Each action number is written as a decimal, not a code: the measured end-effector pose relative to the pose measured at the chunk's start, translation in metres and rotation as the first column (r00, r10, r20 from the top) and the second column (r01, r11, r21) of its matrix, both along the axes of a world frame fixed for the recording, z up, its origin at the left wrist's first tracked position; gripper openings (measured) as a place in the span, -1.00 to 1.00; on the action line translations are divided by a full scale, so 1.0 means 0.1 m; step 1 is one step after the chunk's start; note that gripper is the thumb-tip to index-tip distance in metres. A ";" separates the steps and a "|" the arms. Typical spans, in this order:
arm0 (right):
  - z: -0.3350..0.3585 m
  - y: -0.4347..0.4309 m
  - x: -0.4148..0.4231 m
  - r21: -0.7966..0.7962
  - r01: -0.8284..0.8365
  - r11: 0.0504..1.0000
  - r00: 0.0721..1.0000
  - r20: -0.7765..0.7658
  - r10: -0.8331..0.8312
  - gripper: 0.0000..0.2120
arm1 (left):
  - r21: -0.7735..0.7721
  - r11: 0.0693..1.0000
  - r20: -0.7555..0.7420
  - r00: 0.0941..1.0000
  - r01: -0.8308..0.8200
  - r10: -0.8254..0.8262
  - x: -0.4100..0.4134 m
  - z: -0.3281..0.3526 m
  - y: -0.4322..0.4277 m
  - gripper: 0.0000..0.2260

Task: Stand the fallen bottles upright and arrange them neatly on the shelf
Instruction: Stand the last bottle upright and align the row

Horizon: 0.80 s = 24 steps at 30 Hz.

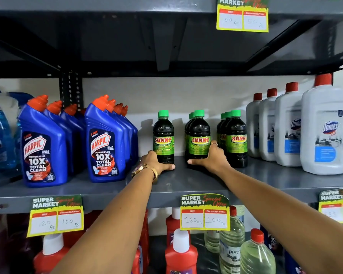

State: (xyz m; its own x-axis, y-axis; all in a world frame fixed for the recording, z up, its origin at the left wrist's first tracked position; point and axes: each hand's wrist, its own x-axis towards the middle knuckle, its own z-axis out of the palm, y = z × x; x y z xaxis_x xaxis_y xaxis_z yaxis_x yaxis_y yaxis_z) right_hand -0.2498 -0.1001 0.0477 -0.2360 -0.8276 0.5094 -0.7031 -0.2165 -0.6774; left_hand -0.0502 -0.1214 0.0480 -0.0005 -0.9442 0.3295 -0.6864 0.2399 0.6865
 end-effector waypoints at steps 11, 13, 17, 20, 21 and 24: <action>0.25 0.12 -0.70 -0.216 0.401 0.890 0.913 0.011 -0.409 -0.04 | -0.037 0.999 -0.056 0.998 -0.017 0.015 -0.08 0.03 0.17 0.37; 0.14 0.09 -0.90 0.020 0.380 0.925 0.925 0.021 -0.381 0.16 | -0.009 0.999 -0.041 0.999 0.031 -0.032 -0.09 0.02 0.14 0.37; 0.06 0.02 -1.02 0.102 0.186 0.977 0.961 0.189 -0.203 -0.12 | 0.019 0.995 -0.017 0.995 0.101 -0.100 -0.12 0.01 0.16 0.31; 0.06 -0.01 -0.98 0.081 0.201 0.976 0.970 0.119 -0.210 -0.25 | 0.006 0.990 -0.059 0.988 0.142 -0.141 -0.13 0.02 0.18 0.25; 0.06 0.00 -0.98 0.078 0.206 0.975 0.970 0.118 -0.214 -0.25 | 0.000 0.989 -0.071 0.986 0.149 -0.149 -0.13 0.03 0.18 0.24; 0.04 0.05 -0.97 0.066 0.192 0.979 0.974 0.111 -0.198 -0.24 | -0.016 0.987 -0.095 0.982 0.162 -0.163 -0.12 0.02 0.18 0.20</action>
